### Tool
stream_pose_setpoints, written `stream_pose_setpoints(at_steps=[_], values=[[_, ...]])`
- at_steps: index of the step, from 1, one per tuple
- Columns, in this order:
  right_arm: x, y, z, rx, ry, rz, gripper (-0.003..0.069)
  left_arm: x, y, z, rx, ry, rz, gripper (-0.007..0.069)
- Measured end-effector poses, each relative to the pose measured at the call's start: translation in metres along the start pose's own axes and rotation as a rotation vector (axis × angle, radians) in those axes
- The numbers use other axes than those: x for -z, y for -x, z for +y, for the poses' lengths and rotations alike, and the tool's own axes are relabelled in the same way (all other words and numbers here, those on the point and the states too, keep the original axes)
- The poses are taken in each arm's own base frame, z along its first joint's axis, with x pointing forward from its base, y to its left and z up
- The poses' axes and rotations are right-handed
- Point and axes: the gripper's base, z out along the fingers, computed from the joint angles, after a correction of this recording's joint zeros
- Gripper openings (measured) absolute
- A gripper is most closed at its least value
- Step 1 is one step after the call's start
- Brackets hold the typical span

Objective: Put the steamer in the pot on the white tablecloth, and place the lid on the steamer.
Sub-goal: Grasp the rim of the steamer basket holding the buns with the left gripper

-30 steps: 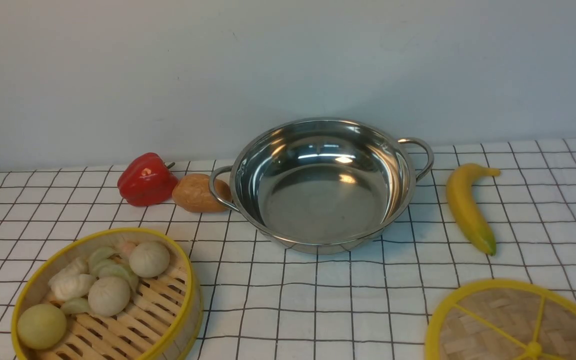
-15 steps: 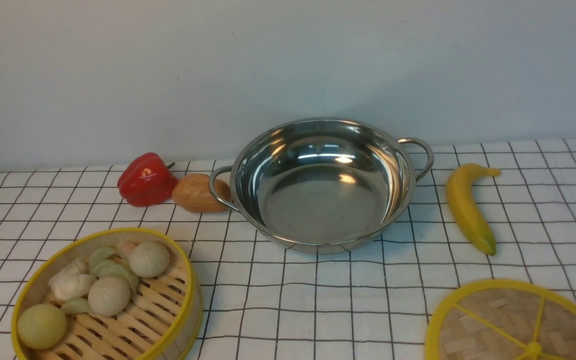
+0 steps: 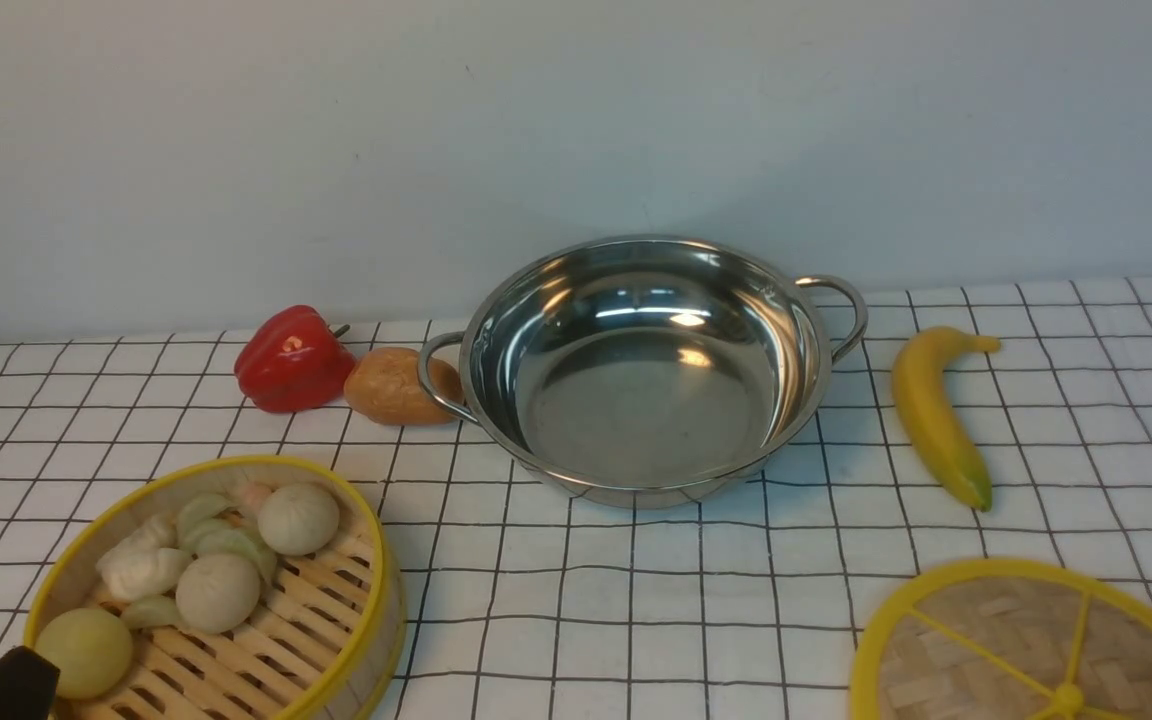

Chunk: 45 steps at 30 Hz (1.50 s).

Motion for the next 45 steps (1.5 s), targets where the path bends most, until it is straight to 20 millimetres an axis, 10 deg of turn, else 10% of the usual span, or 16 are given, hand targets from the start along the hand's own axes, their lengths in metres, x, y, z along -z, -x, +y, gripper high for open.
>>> stream_pose_setpoints(at_steps=[8, 16, 25, 36, 45], values=[[0.0, 0.0, 0.0, 0.001, 0.0, 0.0, 0.024, 0.012, 0.044, -0.028, 0.018, -0.023, 0.057, 0.0243], [0.0, 0.0, 0.0, 0.001, 0.0, 0.0, 0.024, -0.002, 0.075, -0.065, -0.145, 0.012, 0.684, 0.0243], [0.0, 0.0, 0.0, 0.0, 0.0, 0.0, 0.024, -0.088, 0.056, -0.072, -0.374, -0.26, 1.159, 0.026], [0.0, 0.0, 0.0, 0.001, 0.0, 0.0, 0.024, -0.18, 0.032, -0.048, -0.357, -0.126, 1.346, 0.0424], [0.0, 0.0, 0.0, 0.001, 0.0, 0.0, 0.024, -0.213, -0.005, -0.025, -0.35, -0.088, 1.435, 0.0429]])
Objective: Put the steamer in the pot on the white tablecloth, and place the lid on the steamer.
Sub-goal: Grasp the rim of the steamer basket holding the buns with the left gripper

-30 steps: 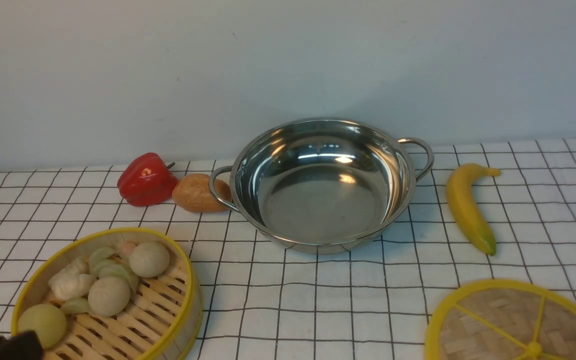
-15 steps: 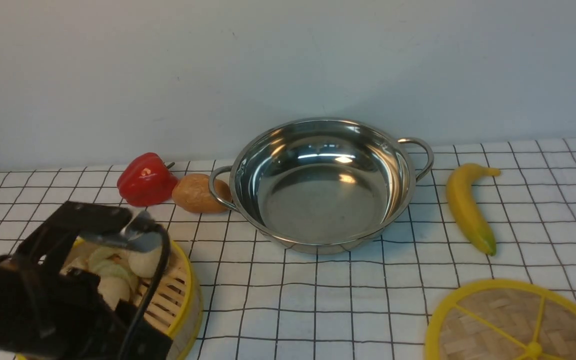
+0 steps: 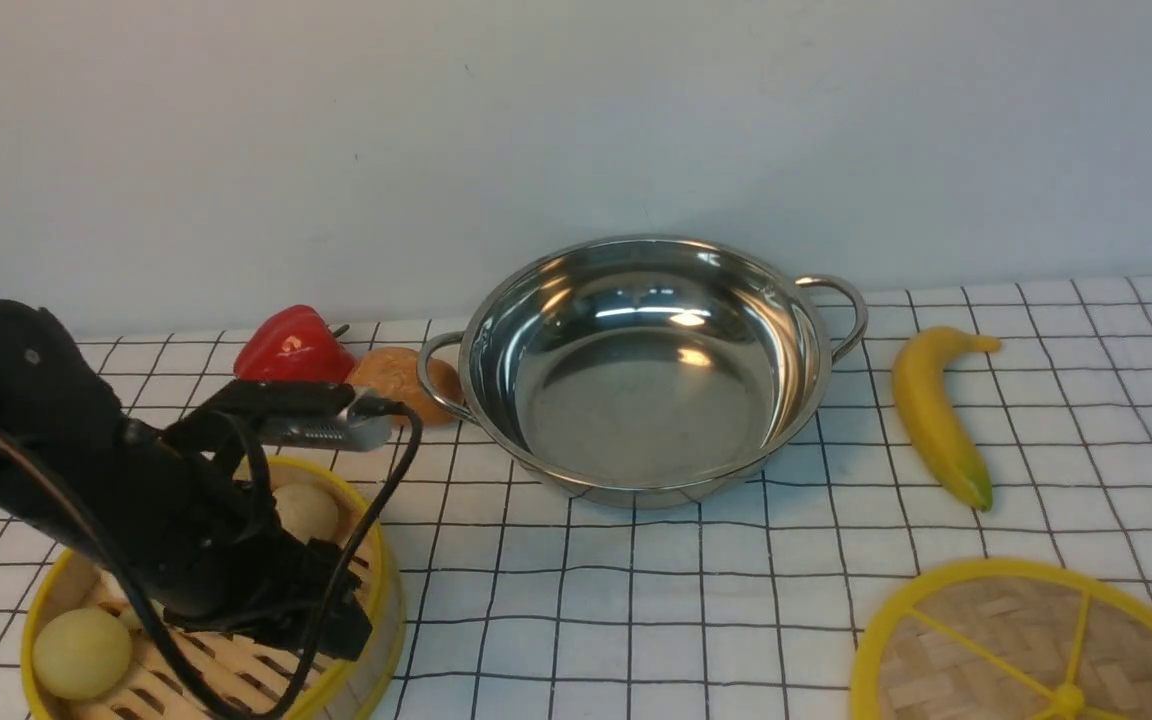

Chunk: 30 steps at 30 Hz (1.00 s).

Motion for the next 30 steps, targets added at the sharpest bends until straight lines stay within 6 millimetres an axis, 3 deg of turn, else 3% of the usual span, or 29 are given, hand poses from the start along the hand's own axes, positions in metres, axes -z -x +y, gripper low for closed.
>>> stream_pose_setpoints(at_steps=[6, 13, 21, 30], values=[[0.0, 0.0, 0.0, 0.0, 0.0, 0.0, 0.024, -0.031, 0.004, 0.002, -0.014, -0.015, 0.083, 0.0429], [0.0, 0.0, 0.0, 0.001, 0.0, 0.0, 0.024, -0.043, 0.008, 0.002, -0.014, 0.026, 0.083, 0.0407], [0.0, 0.0, 0.0, 0.001, 0.0, 0.0, 0.024, -0.048, 0.008, 0.006, 0.039, 0.075, 0.11, 0.0059], [0.0, 0.0, 0.0, 0.001, 0.0, 0.0, 0.024, -0.042, 0.007, 0.01, 0.04, 0.126, 0.168, 0.005]])
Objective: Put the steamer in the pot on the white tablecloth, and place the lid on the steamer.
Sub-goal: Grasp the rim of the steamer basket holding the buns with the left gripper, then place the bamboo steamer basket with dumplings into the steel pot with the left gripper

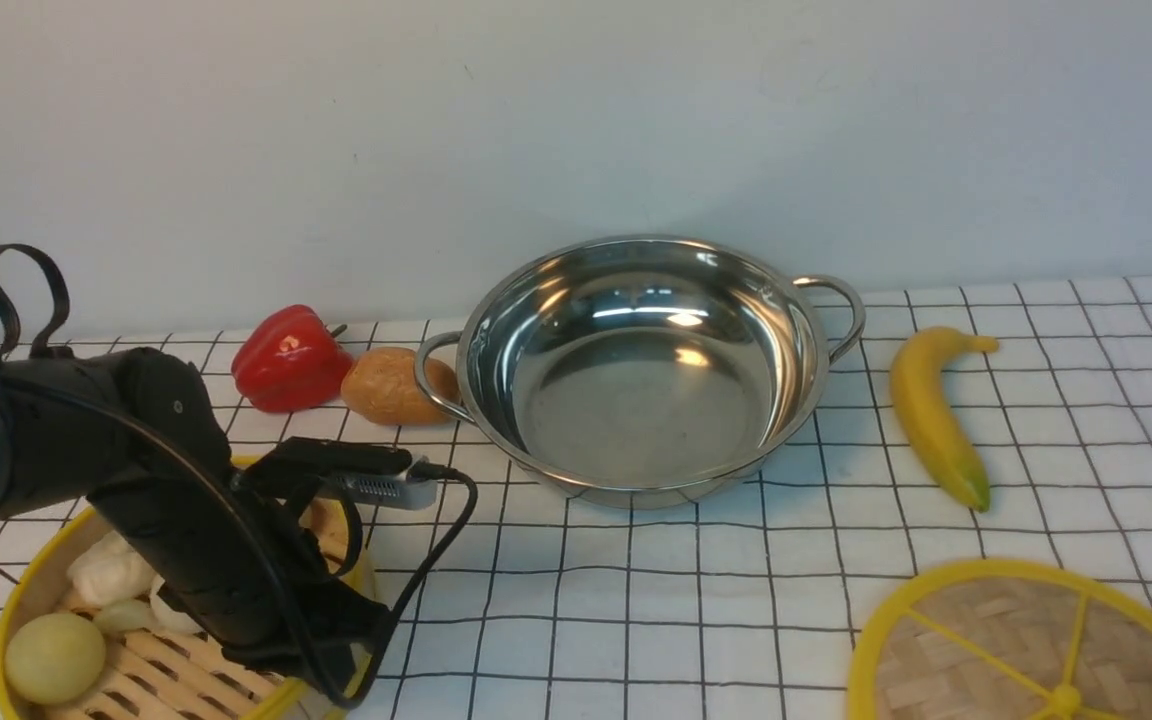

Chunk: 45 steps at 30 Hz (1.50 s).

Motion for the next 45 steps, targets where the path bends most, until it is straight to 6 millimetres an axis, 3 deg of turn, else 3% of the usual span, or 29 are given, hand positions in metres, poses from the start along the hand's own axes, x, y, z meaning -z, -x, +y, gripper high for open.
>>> stream_pose_setpoints(at_steps=[7, 13, 14, 17, 21, 29, 38, 41, 45], values=[[0.0, 0.0, 0.0, 0.0, 0.0, 0.0, 0.024, 0.023, 0.003, 0.002, -0.003, 0.045, 0.054, 0.0029], [0.0, 0.0, 0.0, 0.0, 0.0, 0.0, 0.024, 0.079, 0.02, -0.006, 0.007, 0.043, 0.022, 0.0029], [0.0, 0.0, 0.0, 0.0, 0.0, 0.0, 0.024, 0.081, 0.021, -0.006, 0.007, 0.047, 0.016, 0.0029], [0.0, 0.0, 0.0, 0.0, 0.0, 0.0, 0.024, 0.109, 0.038, -0.014, -0.054, 0.113, -0.092, 0.0029], [0.0, 0.0, 0.0, 0.0, 0.0, 0.0, 0.024, 0.125, 0.049, -0.038, -0.15, 0.152, -0.15, 0.0029], [0.0, 0.0, 0.0, 0.0, 0.0, 0.0, 0.024, 0.137, 0.073, -0.092, -0.405, 0.163, -0.214, 0.0029], [0.0, 0.0, 0.0, 0.0, 0.0, 0.0, 0.024, 0.156, 0.106, -0.117, -0.586, 0.166, -0.311, 0.0029], [0.0, 0.0, 0.0, 0.0, 0.0, 0.0, 0.024, 0.154, 0.116, -0.124, -0.66, 0.168, -0.322, 0.0029], [0.0, 0.0, 0.0, 0.0, 0.0, 0.0, 0.024, 0.135, 0.133, -0.137, -0.806, 0.178, -0.289, 0.0029]])
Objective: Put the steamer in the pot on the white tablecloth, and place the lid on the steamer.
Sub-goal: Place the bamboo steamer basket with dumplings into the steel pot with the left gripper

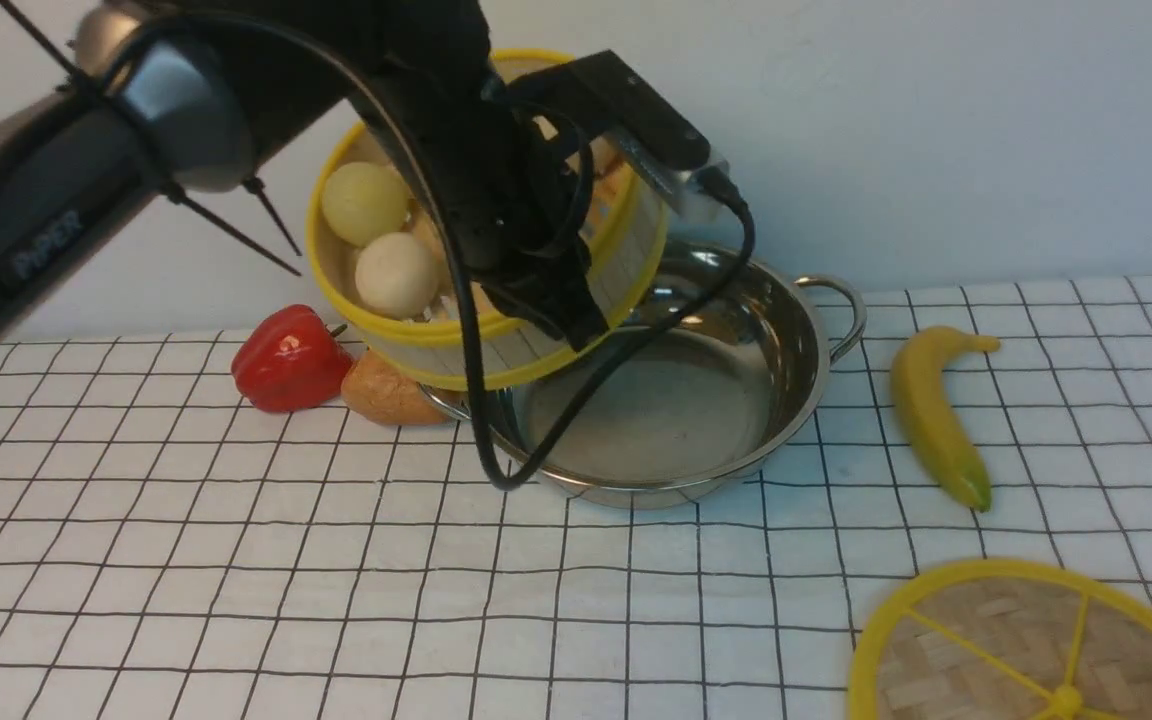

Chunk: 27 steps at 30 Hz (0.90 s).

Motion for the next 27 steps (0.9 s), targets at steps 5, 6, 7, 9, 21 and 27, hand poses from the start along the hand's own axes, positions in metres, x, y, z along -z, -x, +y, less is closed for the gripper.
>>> stream_pose_setpoints(at_steps=[5, 6, 7, 9, 21, 27], values=[[0.0, 0.0, 0.0, 0.0, 0.0, 0.0, 0.024, -0.033, 0.016, -0.011, -0.193, -0.032, 0.041, 0.0029], [0.0, 0.0, 0.0, 0.0, 0.0, 0.0, 0.024, -0.039, 0.018, -0.012, -0.218, -0.038, 0.049, 0.0029], [0.0, 0.0, 0.0, 0.0, 0.0, 0.0, 0.024, -0.042, 0.018, -0.012, -0.231, -0.04, 0.054, 0.0029], [0.0, 0.0, 0.0, 0.0, 0.0, 0.0, 0.024, -0.048, 0.018, -0.011, -0.265, -0.04, 0.071, 0.0029], [0.0, 0.0, 0.0, 0.0, 0.0, 0.0, 0.024, -0.095, 0.016, -0.013, -0.417, -0.133, 0.116, 0.0029], [0.0, 0.0, 0.0, 0.0, 0.0, 0.0, 0.024, -0.126, 0.013, -0.015, -0.429, -0.185, 0.148, 0.0029]])
